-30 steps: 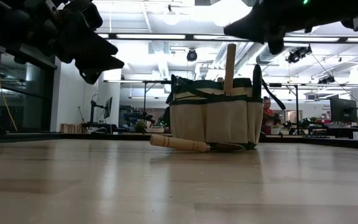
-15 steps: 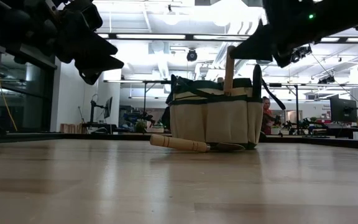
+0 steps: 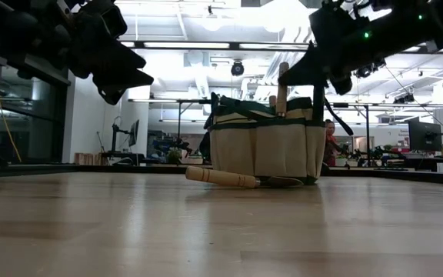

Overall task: Pick & Place Garden tools in Gardening bag
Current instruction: Put the left brown trowel into the gardening bag

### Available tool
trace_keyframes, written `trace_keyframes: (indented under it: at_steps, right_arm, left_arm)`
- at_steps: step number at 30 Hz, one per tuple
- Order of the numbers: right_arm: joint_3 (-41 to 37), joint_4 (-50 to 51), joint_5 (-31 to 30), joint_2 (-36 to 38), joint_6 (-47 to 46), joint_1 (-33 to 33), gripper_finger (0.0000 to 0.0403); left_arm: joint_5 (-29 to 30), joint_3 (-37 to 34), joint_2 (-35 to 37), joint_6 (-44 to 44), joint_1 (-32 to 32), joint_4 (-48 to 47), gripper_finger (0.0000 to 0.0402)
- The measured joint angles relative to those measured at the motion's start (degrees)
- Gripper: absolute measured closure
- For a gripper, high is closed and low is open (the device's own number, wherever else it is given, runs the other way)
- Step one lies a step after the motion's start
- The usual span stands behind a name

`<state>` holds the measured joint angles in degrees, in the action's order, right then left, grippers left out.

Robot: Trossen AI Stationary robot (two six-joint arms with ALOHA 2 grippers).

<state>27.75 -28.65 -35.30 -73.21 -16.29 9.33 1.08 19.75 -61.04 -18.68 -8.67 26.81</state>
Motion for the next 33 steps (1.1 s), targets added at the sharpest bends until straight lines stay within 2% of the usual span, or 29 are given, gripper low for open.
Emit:
trace_keyframes:
  at_steps: [5, 11, 14, 16, 23, 33]
  right_arm:
    - [0.0, 1.2, 1.0, -0.3, -1.8, 0.6, 0.04]
    - [0.0, -9.1, 0.5, 0.1, 6.0, 3.0, 0.04]
    - [0.0, -11.4, -2.1, 0.1, 8.9, 3.5, 0.04]
    - [0.0, -10.7, -3.6, 0.1, 8.9, 2.9, 0.04]
    - [0.0, -4.0, -3.1, 0.0, 3.2, -0.1, 0.04]
    - [0.0, -9.2, -2.1, 0.0, 7.3, -0.2, 0.04]
  left_arm:
    - [0.0, 0.0, 0.0, 0.2, 0.0, -0.1, 0.024]
    - [0.0, 0.0, 0.0, 0.2, 0.0, -0.5, 0.024]
    - [0.0, 0.0, 0.0, 0.2, 0.0, -0.5, 0.024]
    - [0.0, 0.0, 0.0, 0.2, 0.0, -0.5, 0.024]
    - [0.0, 0.0, 0.0, 0.2, 0.0, -0.5, 0.024]
    - [0.0, 0.0, 0.0, 0.2, 0.0, -1.3, 0.024]
